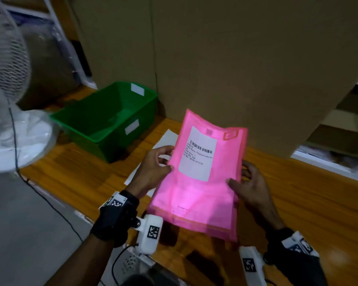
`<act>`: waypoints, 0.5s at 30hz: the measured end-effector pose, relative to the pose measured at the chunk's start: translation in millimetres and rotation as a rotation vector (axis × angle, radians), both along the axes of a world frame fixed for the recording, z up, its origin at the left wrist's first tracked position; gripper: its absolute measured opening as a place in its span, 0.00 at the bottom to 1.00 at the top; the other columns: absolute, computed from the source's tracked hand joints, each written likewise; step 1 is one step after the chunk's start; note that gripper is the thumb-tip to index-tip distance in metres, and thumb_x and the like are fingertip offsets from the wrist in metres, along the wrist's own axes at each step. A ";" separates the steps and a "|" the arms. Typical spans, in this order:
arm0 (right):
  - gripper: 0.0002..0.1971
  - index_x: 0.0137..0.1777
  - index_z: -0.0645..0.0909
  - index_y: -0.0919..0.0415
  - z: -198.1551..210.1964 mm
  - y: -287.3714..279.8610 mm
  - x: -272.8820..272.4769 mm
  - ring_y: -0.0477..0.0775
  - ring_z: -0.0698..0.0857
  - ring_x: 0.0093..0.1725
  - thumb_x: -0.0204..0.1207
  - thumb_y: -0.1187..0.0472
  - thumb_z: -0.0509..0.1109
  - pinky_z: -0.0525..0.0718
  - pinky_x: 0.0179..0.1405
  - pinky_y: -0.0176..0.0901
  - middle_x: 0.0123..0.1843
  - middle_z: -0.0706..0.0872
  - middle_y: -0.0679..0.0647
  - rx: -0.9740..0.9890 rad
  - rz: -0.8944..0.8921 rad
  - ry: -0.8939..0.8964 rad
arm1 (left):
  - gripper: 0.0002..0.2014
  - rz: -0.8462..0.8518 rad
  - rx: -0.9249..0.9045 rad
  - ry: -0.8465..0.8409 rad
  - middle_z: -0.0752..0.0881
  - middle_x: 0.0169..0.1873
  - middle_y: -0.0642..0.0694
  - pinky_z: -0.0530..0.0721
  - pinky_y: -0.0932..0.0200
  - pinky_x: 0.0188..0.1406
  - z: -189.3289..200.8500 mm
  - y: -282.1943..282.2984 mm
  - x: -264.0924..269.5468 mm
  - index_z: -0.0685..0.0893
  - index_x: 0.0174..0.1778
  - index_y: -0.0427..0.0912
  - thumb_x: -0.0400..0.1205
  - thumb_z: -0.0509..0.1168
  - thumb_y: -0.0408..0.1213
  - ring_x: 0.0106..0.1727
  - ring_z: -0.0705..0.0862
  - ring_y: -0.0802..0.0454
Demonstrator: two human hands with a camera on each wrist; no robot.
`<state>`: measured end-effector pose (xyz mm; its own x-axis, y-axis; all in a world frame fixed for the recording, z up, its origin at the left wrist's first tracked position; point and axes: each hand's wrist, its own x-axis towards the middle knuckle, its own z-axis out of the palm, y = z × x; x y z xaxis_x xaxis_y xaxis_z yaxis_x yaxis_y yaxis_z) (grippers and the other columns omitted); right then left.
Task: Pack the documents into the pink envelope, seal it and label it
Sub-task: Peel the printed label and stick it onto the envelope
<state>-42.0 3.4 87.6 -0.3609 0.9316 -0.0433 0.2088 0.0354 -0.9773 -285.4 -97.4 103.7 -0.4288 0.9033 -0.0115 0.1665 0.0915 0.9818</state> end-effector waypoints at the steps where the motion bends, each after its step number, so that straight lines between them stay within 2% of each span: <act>1: 0.28 0.70 0.72 0.59 12.6 -2.0 -19.2 0.47 0.89 0.48 0.73 0.77 0.74 0.90 0.42 0.39 0.58 0.85 0.55 0.011 -0.004 0.046 | 0.26 -0.005 0.032 0.013 0.85 0.52 0.53 0.85 0.61 0.42 8.3 -1.9 -17.9 0.82 0.57 0.55 0.74 0.67 0.17 0.46 0.82 0.53; 3: 0.24 0.66 0.74 0.59 36.7 -6.8 -57.6 0.40 0.90 0.40 0.73 0.79 0.72 0.88 0.34 0.33 0.53 0.86 0.51 0.027 -0.009 0.159 | 0.27 -0.060 0.101 0.026 0.87 0.56 0.48 0.84 0.62 0.48 25.3 -9.7 -57.0 0.82 0.62 0.54 0.71 0.68 0.22 0.51 0.83 0.53; 4: 0.23 0.64 0.75 0.59 48.0 -9.6 -77.3 0.39 0.90 0.38 0.73 0.79 0.72 0.87 0.34 0.32 0.51 0.87 0.50 0.029 -0.012 0.213 | 0.29 -0.092 0.125 0.022 0.87 0.56 0.47 0.83 0.64 0.50 34.8 -16.0 -77.9 0.81 0.64 0.53 0.69 0.67 0.24 0.52 0.84 0.55; 7: 0.22 0.62 0.78 0.58 71.4 -15.4 -141.4 0.44 0.90 0.41 0.71 0.77 0.74 0.90 0.39 0.37 0.51 0.88 0.53 0.026 -0.024 0.336 | 0.34 -0.163 0.182 -0.014 0.85 0.59 0.45 0.82 0.69 0.49 61.3 -32.2 -145.6 0.75 0.70 0.45 0.66 0.65 0.22 0.54 0.84 0.65; 9: 0.22 0.61 0.79 0.57 78.7 -18.1 -187.1 0.47 0.90 0.43 0.71 0.78 0.74 0.90 0.40 0.39 0.50 0.90 0.53 0.005 -0.027 0.368 | 0.35 -0.177 0.181 0.021 0.83 0.62 0.48 0.81 0.70 0.53 75.7 -38.0 -194.7 0.73 0.71 0.43 0.65 0.65 0.23 0.56 0.83 0.67; 12: 0.21 0.62 0.78 0.61 83.1 -21.1 -252.1 0.50 0.90 0.44 0.72 0.77 0.74 0.89 0.40 0.42 0.51 0.89 0.56 -0.027 -0.047 0.386 | 0.35 -0.192 0.118 0.145 0.82 0.63 0.51 0.80 0.69 0.57 86.0 -33.8 -268.1 0.73 0.71 0.46 0.65 0.64 0.24 0.57 0.82 0.69; 14: 0.20 0.63 0.76 0.64 80.5 -21.1 -290.6 0.50 0.90 0.43 0.73 0.76 0.74 0.90 0.38 0.42 0.51 0.89 0.57 -0.041 -0.057 0.356 | 0.34 -0.195 0.078 0.308 0.79 0.68 0.48 0.76 0.70 0.64 84.1 -22.5 -307.2 0.74 0.72 0.44 0.68 0.63 0.20 0.63 0.79 0.69; 15: 0.21 0.64 0.76 0.66 78.1 -20.5 -308.4 0.49 0.90 0.42 0.73 0.76 0.74 0.90 0.37 0.43 0.51 0.89 0.57 -0.047 -0.064 0.345 | 0.34 -0.191 0.046 0.386 0.78 0.70 0.47 0.74 0.70 0.67 81.3 -15.6 -322.6 0.75 0.73 0.41 0.69 0.62 0.16 0.67 0.77 0.66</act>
